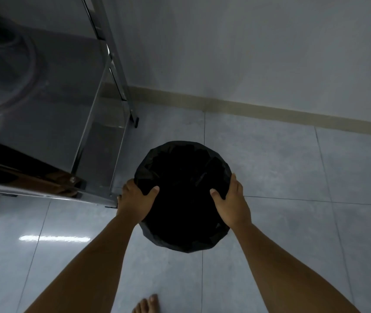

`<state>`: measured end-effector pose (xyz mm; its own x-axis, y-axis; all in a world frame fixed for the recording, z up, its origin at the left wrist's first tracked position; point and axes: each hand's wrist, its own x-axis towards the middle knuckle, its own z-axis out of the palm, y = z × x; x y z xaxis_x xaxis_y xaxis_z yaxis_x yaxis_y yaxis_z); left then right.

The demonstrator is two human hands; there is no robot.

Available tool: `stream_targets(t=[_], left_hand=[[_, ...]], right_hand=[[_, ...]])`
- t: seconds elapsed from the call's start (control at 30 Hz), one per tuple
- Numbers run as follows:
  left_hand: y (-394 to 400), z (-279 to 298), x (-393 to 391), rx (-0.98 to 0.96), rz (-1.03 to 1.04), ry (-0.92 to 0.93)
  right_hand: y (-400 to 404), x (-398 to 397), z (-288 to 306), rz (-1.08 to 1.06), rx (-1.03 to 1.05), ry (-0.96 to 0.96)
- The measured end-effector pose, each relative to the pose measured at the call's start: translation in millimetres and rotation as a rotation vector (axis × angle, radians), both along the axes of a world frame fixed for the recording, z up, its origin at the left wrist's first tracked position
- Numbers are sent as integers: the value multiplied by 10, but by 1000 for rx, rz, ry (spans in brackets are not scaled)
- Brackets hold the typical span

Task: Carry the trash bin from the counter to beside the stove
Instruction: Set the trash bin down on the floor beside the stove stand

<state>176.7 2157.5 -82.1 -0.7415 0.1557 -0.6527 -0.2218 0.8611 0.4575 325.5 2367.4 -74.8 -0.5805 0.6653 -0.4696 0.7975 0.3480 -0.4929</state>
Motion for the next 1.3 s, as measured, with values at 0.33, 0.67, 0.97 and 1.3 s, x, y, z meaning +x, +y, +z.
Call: stream_targets(t=[0.33,0.67,0.97,1.3], left_hand=[[-107,35,157,-18,-185,287],[-104,-327,367,39,-203,501],[187,-370,-54,24,-213,512],[683,-382,-609,63,-209,538]], right_hand=[[-189,83,-91,32,229,56],[-387,157,-467,-80,332,144],[-94,-250,-517,-85,357,141],[406,-782,-499,-88,349,155]])
